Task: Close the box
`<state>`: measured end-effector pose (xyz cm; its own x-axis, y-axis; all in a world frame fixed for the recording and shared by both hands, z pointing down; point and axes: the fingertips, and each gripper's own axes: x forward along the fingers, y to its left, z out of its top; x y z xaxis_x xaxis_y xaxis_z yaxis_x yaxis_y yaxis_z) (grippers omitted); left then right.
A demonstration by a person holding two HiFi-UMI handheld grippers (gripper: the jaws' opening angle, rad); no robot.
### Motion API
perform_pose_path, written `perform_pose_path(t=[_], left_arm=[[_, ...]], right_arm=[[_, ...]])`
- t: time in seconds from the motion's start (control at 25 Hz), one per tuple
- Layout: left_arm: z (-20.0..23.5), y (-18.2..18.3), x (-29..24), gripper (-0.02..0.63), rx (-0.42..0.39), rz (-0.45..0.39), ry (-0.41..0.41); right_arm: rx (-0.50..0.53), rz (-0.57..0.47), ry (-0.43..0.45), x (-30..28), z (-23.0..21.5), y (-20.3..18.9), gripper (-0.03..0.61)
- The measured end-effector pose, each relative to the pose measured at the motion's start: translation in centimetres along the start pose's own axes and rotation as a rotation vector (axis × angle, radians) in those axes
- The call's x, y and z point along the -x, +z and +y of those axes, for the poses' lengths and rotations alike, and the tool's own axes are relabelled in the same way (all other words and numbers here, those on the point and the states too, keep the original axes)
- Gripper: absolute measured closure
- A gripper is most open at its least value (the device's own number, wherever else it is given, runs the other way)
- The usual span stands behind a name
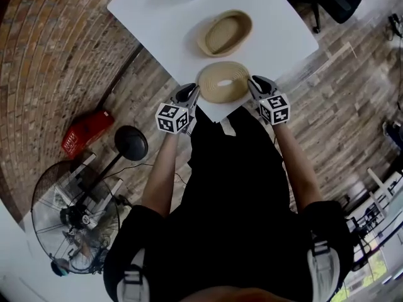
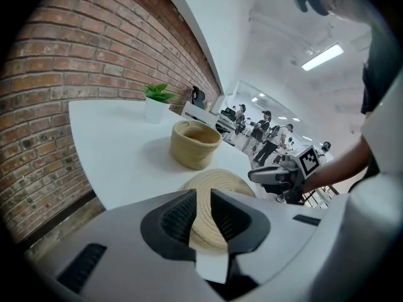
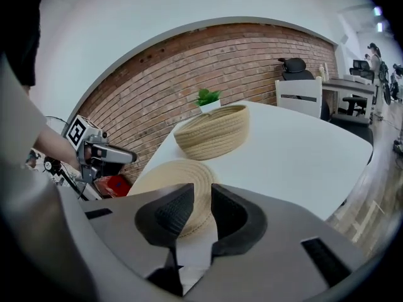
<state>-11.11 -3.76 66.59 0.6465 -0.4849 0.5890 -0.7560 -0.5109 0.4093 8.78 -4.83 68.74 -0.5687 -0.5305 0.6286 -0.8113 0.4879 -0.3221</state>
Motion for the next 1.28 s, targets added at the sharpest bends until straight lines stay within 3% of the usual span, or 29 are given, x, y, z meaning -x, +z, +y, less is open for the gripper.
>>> perform_pose_path(t=[0.28, 0.48, 1.28], left_arm=[[2.0, -2.1, -2.3, 0.45, 0.048, 0.061, 0.038], [2.6, -3.9, -3.6, 0.387, 0.087, 0.107, 0.048], [1.2, -5.5, -3.6, 0.391, 0.15, 0.152, 0.071]], right_arm=[[-0.027, 0.037, -0.019, -1.7, -0.7, -1.2, 0.41], [-0.056, 0.067, -0.019, -2.4, -1.1, -2.3, 0.407], [-0.144, 0.05, -0.035, -2.8, -0.8, -2.7, 0.419]])
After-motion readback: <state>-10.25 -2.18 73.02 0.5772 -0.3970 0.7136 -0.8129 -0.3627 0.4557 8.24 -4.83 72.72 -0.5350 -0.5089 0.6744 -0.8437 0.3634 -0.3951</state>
